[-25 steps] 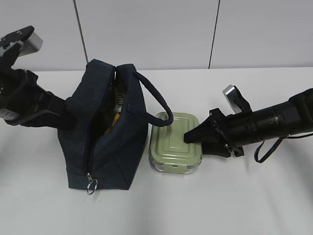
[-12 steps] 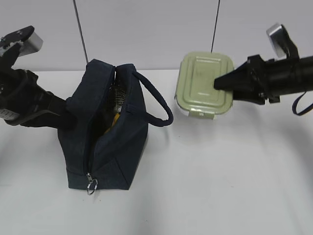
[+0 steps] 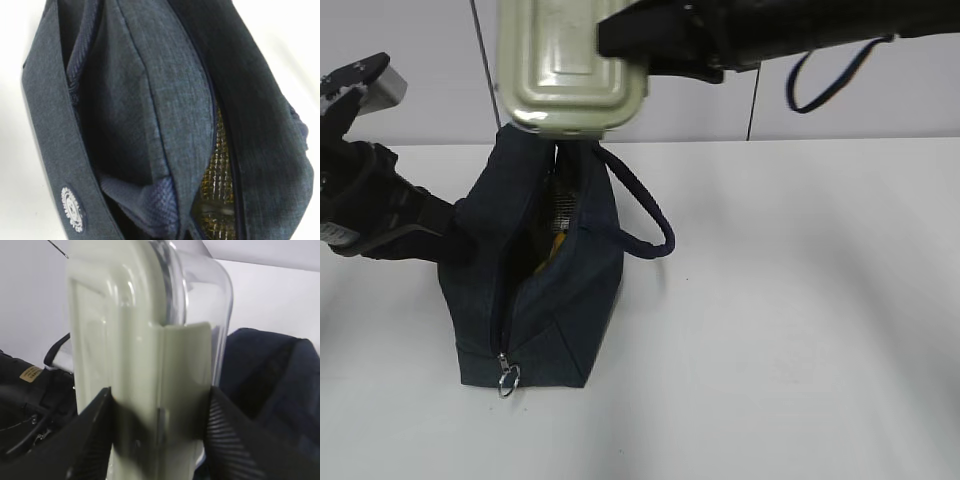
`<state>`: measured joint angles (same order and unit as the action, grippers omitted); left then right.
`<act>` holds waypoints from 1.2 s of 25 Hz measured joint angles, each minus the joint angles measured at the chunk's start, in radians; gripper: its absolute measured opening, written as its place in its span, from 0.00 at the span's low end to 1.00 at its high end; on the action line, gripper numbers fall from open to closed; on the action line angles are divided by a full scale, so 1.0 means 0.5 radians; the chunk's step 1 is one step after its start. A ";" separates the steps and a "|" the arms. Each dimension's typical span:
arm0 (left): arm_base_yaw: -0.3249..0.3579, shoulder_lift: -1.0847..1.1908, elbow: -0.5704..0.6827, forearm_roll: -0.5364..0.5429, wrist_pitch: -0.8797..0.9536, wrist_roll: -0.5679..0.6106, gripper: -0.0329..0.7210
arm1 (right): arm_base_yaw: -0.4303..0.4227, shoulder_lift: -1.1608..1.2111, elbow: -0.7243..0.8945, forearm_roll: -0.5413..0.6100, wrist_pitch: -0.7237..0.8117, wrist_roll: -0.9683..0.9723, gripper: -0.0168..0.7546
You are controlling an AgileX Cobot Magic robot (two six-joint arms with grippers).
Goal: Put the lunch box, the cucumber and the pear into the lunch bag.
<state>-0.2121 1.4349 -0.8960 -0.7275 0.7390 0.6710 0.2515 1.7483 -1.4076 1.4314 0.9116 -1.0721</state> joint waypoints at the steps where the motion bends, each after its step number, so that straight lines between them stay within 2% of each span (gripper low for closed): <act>1: 0.000 0.000 0.000 0.000 0.000 0.000 0.02 | 0.082 0.000 -0.004 0.000 -0.080 -0.025 0.52; 5: 0.000 0.000 0.000 0.000 0.002 0.000 0.02 | 0.266 0.022 -0.007 0.020 -0.348 -0.117 0.52; 13: 0.000 0.000 0.000 0.000 0.002 0.000 0.02 | 0.283 0.279 -0.012 -0.044 -0.363 -0.138 0.52; 18: 0.000 0.000 0.000 0.004 0.005 0.000 0.02 | 0.270 0.299 -0.019 -0.454 -0.329 0.059 0.52; 24: 0.000 0.000 0.000 0.002 0.001 0.000 0.02 | 0.246 0.299 -0.019 -1.010 -0.250 0.580 0.52; 27: 0.000 0.000 0.000 0.002 -0.001 0.000 0.02 | 0.246 0.299 -0.019 -1.162 -0.241 0.871 0.52; 30: 0.000 0.000 0.000 0.002 -0.003 0.000 0.02 | 0.244 0.299 -0.019 -1.219 -0.241 1.044 0.52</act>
<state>-0.2121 1.4349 -0.8960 -0.7266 0.7375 0.6710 0.3738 1.8976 -1.4170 0.8217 0.7911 -0.5499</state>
